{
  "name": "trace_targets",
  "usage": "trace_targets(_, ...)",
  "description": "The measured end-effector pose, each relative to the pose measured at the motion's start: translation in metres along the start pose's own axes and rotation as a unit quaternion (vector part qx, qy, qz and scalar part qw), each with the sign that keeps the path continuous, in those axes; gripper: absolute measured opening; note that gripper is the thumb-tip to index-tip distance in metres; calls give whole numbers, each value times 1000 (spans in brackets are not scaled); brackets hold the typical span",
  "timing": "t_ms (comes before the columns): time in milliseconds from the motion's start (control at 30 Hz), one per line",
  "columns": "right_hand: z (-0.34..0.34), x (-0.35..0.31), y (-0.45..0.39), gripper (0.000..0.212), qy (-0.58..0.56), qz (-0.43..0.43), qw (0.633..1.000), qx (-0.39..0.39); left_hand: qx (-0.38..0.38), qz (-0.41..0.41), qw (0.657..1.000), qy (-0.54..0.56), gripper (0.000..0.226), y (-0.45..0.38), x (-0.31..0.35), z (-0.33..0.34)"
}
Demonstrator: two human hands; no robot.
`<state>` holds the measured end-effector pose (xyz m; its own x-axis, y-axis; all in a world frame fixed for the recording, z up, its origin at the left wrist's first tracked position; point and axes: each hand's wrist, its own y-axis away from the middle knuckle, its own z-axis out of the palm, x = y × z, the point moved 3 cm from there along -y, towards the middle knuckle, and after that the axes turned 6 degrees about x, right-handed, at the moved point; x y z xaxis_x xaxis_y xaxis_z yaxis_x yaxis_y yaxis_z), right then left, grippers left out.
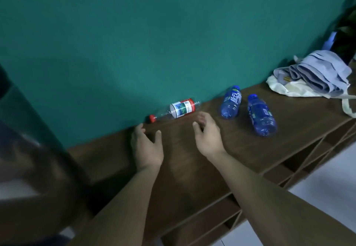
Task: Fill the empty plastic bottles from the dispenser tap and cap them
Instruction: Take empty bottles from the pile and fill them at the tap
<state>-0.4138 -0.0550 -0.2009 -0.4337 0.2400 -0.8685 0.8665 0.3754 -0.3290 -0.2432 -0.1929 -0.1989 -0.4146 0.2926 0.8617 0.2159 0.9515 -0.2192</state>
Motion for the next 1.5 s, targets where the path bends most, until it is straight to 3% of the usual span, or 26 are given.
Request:
trace_targets(133, 13, 14, -50, 68, 5, 21, 1000, -1, -8, 35, 995, -95, 84, -33, -1, 25)
trace_targets(267, 28, 26, -83, 87, 19, 35, 999, -36, -18, 77, 983, -165, 73, -41, 2, 36)
trace_targets(400, 36, 31, -90, 88, 21, 23, 997, -68, -36, 92, 977, -190, 69, -40, 4, 36)
trace_targets(500, 32, 31, -82, 91, 9, 22, 995, -97, -57, 67, 990, -113, 78, -33, 5, 29)
trace_targets(633, 21, 16, -42, 97, -40, 46, 994, -95, -52, -17, 994, 95, 97, -10, 17, 8)
trace_targets(733, 7, -7, 9, 92, -50, 50, 995, -75, -15, -50, 978, 203, 93, 8, 47, -23)
trace_targets(833, -10, -30, 52, 81, -27, 24, 998, -52, 26, 1, 973, 227, 89, 17, 68, -54)
trace_targets(1000, -60, -85, 98, 52, 38, -50, 997, -52, -11, 24, 966, 258, 95, 36, 111, -109)
trace_targets(1067, -82, -108, 109, 51, 75, -98, 992, -37, -22, 31, 960, 276, 96, 51, 128, -136)
trace_targets(1233, -119, -191, 125, 42, 48, -201, 978, -8, -70, 60, 953, 290, 60, 99, 136, -203)
trace_targets(1367, -127, -272, 156, 39, -5, -258, 964, -58, -104, 99, 953, 269, 47, 137, 138, -261)
trace_targets(1500, -132, -341, 202, 45, 27, -316, 946, -72, -102, 150, 954, 238, 36, 176, 136, -320)
